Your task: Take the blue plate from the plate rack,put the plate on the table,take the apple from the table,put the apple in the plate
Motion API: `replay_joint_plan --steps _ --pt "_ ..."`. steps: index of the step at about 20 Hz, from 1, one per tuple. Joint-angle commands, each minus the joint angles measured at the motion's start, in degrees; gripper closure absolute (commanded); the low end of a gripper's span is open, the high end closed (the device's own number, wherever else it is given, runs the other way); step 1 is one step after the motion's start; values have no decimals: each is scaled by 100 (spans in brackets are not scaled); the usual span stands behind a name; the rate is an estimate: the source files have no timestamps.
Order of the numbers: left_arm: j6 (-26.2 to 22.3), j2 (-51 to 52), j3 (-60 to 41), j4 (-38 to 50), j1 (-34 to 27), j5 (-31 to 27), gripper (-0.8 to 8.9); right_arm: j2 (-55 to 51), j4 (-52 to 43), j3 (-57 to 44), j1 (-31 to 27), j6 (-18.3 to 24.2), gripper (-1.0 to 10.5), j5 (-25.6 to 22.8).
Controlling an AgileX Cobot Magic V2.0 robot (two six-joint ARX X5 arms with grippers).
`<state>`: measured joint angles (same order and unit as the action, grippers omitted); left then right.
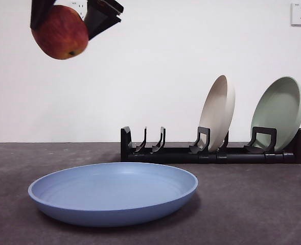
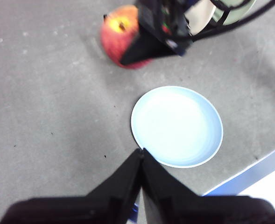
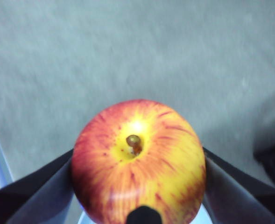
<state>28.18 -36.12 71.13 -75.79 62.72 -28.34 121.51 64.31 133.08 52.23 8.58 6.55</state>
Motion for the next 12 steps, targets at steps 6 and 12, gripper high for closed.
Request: replay_joint_plan --steps 6,12 --pt "-13 365 -26 20 -17 -164 822 -789 133 -614 144 -151 959 -573" --pt "-9 415 -22 20 -17 -170 822 -3342 -2643 -4983 144 -870 958 -940"
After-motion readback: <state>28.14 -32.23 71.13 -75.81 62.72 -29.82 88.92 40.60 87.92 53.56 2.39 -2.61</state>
